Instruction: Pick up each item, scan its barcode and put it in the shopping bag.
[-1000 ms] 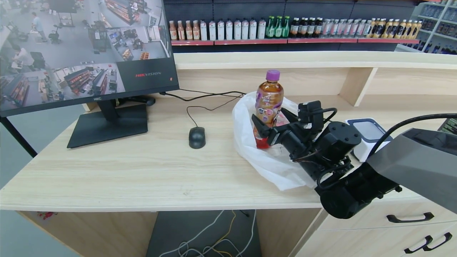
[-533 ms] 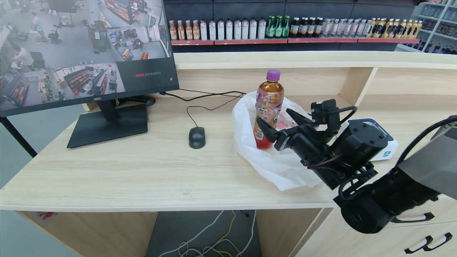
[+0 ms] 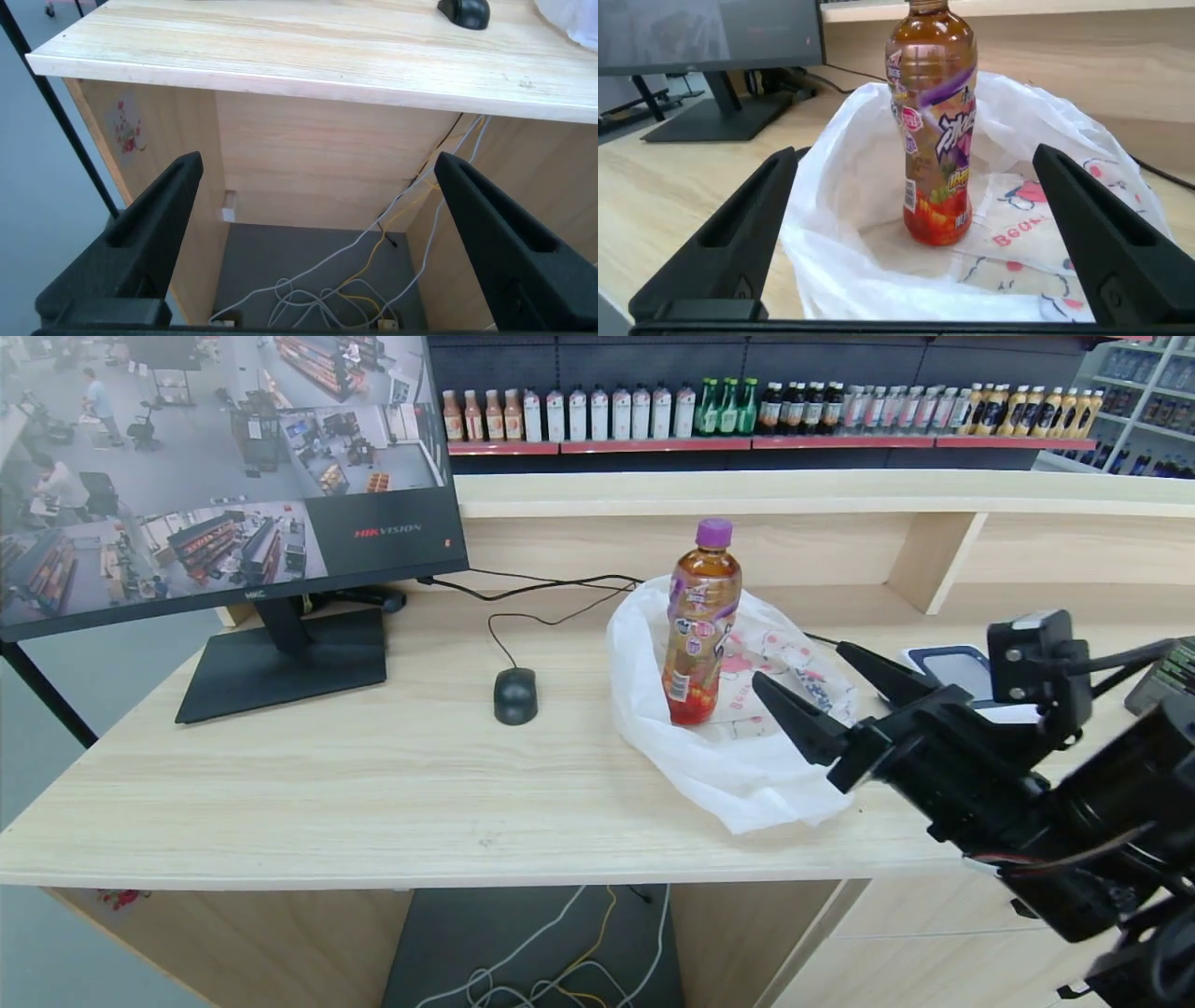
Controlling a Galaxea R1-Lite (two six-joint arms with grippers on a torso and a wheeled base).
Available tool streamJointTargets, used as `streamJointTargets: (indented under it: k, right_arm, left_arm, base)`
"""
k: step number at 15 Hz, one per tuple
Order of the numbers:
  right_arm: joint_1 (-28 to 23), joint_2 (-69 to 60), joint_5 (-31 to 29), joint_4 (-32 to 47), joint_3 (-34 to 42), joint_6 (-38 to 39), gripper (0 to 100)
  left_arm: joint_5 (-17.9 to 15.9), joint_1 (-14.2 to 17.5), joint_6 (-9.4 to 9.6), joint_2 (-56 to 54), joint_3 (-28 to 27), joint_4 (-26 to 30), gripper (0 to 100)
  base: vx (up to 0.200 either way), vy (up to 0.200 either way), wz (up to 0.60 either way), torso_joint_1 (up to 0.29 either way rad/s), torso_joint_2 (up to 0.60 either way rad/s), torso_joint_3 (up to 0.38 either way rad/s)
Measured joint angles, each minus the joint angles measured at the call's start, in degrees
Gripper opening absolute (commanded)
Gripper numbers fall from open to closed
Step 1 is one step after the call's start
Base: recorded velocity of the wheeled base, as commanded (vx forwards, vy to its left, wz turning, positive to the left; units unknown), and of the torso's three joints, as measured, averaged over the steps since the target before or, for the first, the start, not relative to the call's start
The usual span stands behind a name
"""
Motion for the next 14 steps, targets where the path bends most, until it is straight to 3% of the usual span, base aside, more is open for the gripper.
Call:
streamJointTargets:
  k: [5, 13, 14]
  right_arm:
    - [0.0, -8.0, 0.0, 0.0, 5.6, -0.3, 100]
    - [0.0, -11.4, 0.0, 0.0, 6.0, -0.3, 100]
    - [0.0, -11.5, 0.0, 0.0, 6.0, -0.2, 100]
  left_arm:
    - [0.0, 0.0, 0.02, 0.0, 0.0, 0.0, 100]
    - [0.0, 0.0, 0.18, 0.0, 0.0, 0.0, 100]
    - [0.0, 0.0, 0.21, 0.0, 0.0, 0.0, 100]
  base:
    - [0.0, 0.0, 0.0, 0.0, 0.0, 0.0]
    - [0.0, 0.0, 0.0, 0.0, 0.0, 0.0]
    - [-0.2, 0.0, 0.0, 0.007, 0.0, 0.007]
